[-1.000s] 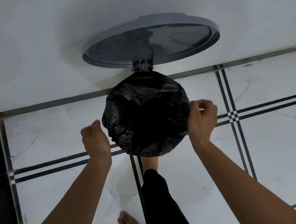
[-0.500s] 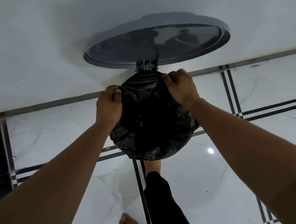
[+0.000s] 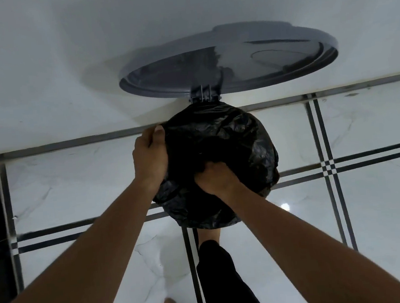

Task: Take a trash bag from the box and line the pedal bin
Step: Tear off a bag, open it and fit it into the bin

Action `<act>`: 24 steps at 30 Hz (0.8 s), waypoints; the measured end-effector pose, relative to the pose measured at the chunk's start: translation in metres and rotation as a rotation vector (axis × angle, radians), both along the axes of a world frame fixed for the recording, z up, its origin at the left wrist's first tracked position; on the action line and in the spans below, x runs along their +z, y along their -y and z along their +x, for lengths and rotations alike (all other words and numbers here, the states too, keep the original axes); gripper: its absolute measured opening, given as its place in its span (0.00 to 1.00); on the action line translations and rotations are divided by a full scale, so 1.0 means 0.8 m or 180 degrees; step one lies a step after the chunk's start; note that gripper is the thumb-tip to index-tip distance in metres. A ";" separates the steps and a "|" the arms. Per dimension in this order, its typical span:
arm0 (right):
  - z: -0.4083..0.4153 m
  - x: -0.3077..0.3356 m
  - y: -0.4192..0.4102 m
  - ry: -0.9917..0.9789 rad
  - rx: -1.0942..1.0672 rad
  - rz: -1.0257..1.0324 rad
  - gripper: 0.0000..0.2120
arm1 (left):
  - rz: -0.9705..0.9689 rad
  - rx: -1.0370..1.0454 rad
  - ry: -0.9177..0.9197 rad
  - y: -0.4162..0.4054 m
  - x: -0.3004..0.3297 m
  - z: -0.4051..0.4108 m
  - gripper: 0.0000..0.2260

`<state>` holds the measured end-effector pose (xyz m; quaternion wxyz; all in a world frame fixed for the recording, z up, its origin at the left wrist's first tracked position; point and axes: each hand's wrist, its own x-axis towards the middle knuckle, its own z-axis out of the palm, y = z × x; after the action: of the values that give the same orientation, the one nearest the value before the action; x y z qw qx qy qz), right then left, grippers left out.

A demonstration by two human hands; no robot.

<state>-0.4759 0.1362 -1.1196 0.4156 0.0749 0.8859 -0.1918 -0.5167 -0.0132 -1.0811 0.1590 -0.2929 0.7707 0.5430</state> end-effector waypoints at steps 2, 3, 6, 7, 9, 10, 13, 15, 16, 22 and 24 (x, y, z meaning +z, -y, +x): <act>-0.019 -0.049 0.000 0.0595 0.0221 0.0178 0.20 | -0.0060 0.0055 -0.0069 -0.002 -0.008 0.001 0.14; -0.028 -0.066 -0.002 0.0801 0.0137 0.0229 0.22 | -0.0066 0.0067 -0.0080 -0.004 -0.010 0.001 0.12; -0.044 -0.097 -0.004 0.0957 0.0008 0.0137 0.24 | 0.0018 0.0171 -0.0047 -0.005 -0.015 0.000 0.10; -0.045 -0.103 -0.005 0.0995 -0.0027 0.0104 0.25 | 0.0062 0.0215 -0.0042 -0.005 -0.015 0.000 0.11; -0.047 -0.119 -0.010 0.1102 0.0114 0.0137 0.24 | 0.0151 0.0284 -0.0069 -0.003 -0.020 0.000 0.12; -0.047 -0.124 -0.012 0.1086 0.0302 0.0214 0.23 | 0.0173 0.0299 -0.0088 -0.003 -0.021 0.000 0.12; -0.045 -0.139 -0.014 0.1016 0.0511 0.0268 0.22 | 0.0107 0.0283 -0.0117 -0.004 -0.027 0.000 0.12; -0.042 -0.135 -0.013 0.1041 0.0365 0.0246 0.21 | 0.0029 0.0235 -0.0148 -0.005 -0.024 0.000 0.12; -0.041 -0.124 -0.012 0.1045 0.0292 0.0269 0.20 | -0.0008 0.0211 -0.0172 -0.006 -0.022 0.001 0.12; -0.012 -0.034 0.000 0.0464 0.0595 0.0359 0.10 | -0.0216 -0.0003 -0.0103 0.001 -0.011 0.003 0.15; -0.002 -0.023 0.005 0.0175 0.0460 0.0171 0.18 | -0.0545 -0.0042 0.0005 0.004 -0.004 0.011 0.15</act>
<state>-0.4772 0.1322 -1.1381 0.4503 0.0271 0.8821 -0.1352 -0.5080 -0.0163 -1.0845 0.1375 -0.3007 0.8161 0.4739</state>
